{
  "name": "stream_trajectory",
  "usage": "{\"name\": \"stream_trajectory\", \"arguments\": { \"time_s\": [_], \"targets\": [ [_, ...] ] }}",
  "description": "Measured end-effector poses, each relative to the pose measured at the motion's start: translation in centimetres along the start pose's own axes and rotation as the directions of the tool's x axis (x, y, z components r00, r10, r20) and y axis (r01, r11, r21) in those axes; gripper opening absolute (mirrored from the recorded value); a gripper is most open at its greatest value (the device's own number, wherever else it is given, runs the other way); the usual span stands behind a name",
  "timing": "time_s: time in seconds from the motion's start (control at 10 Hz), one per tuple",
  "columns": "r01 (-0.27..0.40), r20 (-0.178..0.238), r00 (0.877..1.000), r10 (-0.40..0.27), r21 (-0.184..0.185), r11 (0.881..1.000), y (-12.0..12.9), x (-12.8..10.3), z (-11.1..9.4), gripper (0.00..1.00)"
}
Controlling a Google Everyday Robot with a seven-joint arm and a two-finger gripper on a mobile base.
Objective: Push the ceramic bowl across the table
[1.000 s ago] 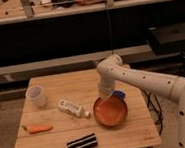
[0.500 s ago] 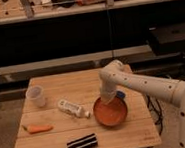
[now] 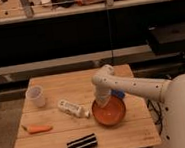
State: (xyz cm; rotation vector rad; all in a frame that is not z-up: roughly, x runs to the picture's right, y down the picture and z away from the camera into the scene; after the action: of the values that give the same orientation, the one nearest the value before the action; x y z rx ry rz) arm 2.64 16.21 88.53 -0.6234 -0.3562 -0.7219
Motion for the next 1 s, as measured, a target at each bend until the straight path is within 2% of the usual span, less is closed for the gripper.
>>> {"name": "stream_trajectory", "arguments": {
  "time_s": [0.3,0.5,0.6,0.7,1.0],
  "targets": [
    [0.048,-0.003,0.999,-0.048,0.024,0.999,-4.1,-2.0,0.0,0.0],
    [0.042,0.007,0.999,-0.043,0.044,0.998,-6.3,-1.8,0.3,0.0],
    [0.053,0.008,0.999,-0.053,0.056,0.997,-8.5,-2.2,0.5,0.0],
    [0.058,0.018,0.998,-0.059,0.051,0.997,-8.5,-2.7,0.8,0.0],
    [0.061,0.012,0.998,-0.061,0.048,0.997,-8.8,-2.3,0.8,0.0]
  ]
}}
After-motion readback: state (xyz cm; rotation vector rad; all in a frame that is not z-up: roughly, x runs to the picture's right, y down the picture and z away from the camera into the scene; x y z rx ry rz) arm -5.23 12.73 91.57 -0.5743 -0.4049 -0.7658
